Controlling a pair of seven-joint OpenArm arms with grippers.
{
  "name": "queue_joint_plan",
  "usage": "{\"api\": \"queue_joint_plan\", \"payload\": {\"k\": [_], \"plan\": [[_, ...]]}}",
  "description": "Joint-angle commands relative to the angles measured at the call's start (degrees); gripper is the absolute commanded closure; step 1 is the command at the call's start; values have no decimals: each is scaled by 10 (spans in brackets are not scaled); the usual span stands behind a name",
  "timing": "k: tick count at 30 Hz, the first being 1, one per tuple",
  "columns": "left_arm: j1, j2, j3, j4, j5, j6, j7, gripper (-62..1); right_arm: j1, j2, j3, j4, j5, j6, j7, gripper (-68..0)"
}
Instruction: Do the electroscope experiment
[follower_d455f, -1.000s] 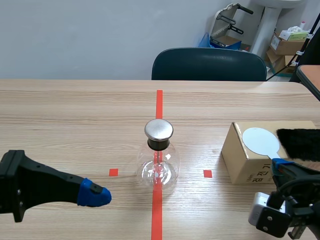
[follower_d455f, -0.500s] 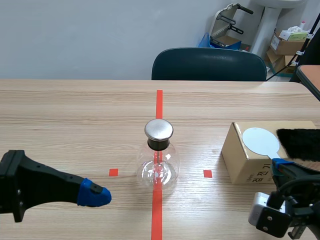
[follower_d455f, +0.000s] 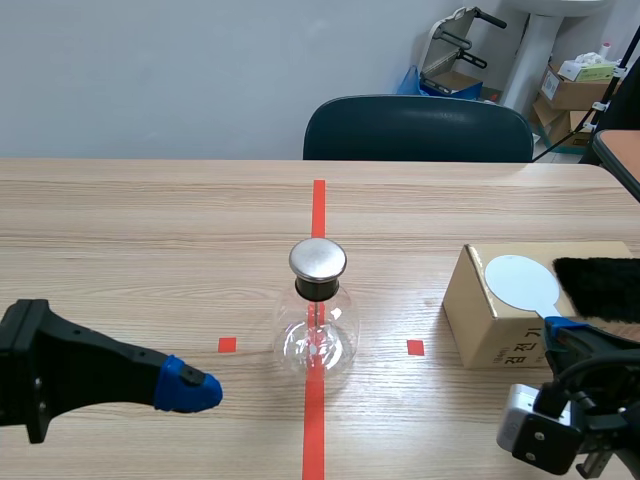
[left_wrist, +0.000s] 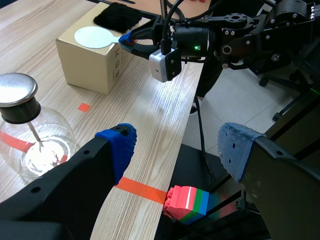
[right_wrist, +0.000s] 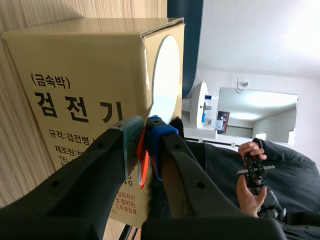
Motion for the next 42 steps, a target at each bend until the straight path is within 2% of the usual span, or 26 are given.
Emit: {"api": "queue_joint_plan", "payload": {"k": [1,28,35,39,42], "plan": [[0,3,2,11,-3,-2,-8,-375,0,6,2,6,0,2,-3,-8],[0,3,2,11,-3,-1,-8,-375,0,6,2,6,0,2,-2,-8],[0,3,2,11,1,30,-8,-375,0,6,2,6,0,2,-3,-8],[0,8,2,11,1,59,-8,-375,0,6,2,8,5,-4,-5,-8],[0,21,2,8,7,74,-8,-332,0,6,2,18,20,-16,-8,-8]]}}
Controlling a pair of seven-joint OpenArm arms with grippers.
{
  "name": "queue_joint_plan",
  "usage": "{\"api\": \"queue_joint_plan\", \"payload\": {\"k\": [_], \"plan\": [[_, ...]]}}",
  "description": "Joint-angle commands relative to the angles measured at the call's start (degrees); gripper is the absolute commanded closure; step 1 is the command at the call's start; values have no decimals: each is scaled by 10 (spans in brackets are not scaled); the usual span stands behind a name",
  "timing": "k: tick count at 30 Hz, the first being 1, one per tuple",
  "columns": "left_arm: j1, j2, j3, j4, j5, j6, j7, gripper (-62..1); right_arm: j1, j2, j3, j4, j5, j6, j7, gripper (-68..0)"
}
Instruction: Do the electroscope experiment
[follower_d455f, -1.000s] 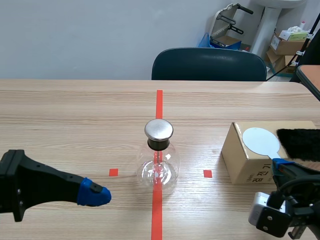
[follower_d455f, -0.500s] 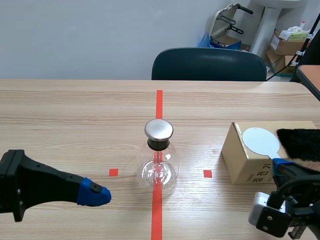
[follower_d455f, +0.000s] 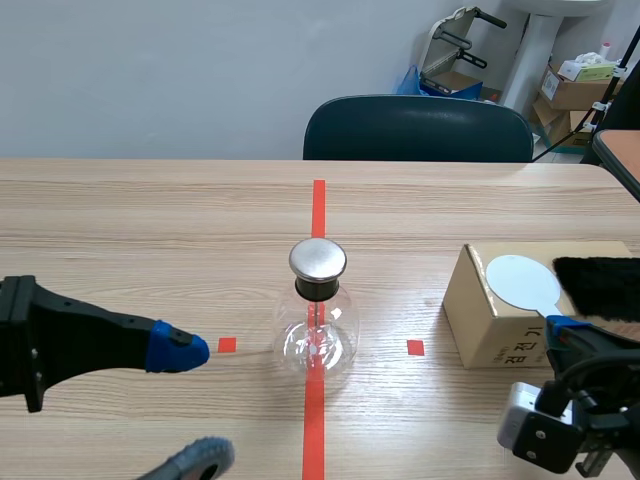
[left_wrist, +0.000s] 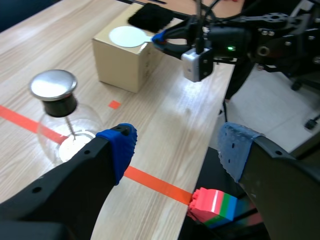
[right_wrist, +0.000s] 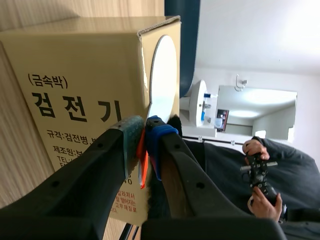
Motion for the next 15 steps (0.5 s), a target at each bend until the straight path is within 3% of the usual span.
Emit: {"api": "queue_joint_plan", "payload": {"k": [1,8,15], "plan": [[0,16,2,6,6,-3,-9,-309,0,7,2,23,10,-7,-12,-8],[-3,73,2,-13,75,-5,-12,-269,-1,10,2,68,10,-7,-43,-8],[-32,145,2,-52,123,-5,-10,-243,1,9,-1,94,9,-7,-60,-8]]}}
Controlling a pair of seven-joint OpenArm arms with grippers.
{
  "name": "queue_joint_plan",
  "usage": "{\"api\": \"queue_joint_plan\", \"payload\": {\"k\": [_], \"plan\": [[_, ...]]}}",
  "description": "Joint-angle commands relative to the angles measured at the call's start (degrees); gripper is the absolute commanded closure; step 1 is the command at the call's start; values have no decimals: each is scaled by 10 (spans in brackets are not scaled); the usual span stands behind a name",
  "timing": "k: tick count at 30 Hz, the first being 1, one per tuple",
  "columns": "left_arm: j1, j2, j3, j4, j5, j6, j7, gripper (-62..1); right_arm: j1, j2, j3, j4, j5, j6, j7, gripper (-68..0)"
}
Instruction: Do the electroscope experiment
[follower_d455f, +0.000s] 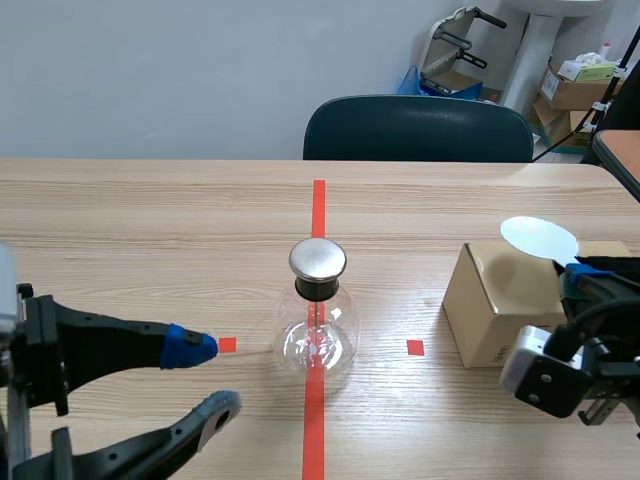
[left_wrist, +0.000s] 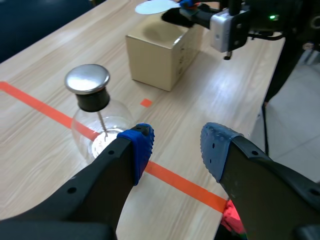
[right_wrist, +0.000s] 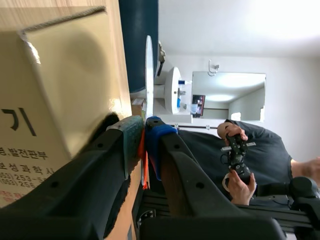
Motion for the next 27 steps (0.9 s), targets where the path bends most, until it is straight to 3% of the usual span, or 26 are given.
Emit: {"api": "queue_joint_plan", "payload": {"k": [1,6,12,15,23,27], "plan": [[-13,14,2,-6,2,-2,-7,-234,4,9,-5,19,2,-7,-12,-8],[-43,46,2,-46,3,-6,-6,-230,27,9,-44,26,-18,-7,-70,-8],[-79,84,2,-89,3,-6,-2,-120,47,9,-95,26,-46,-10,-128,-8],[-99,83,16,-112,3,-1,-10,-83,55,9,-117,26,-62,-18,-153,-8],[-168,82,80,-203,2,60,-21,-70,69,10,-177,26,-104,-26,-223,-8],[-194,82,108,-249,1,74,-43,-54,69,10,-202,26,-132,-32,-249,-8]]}}
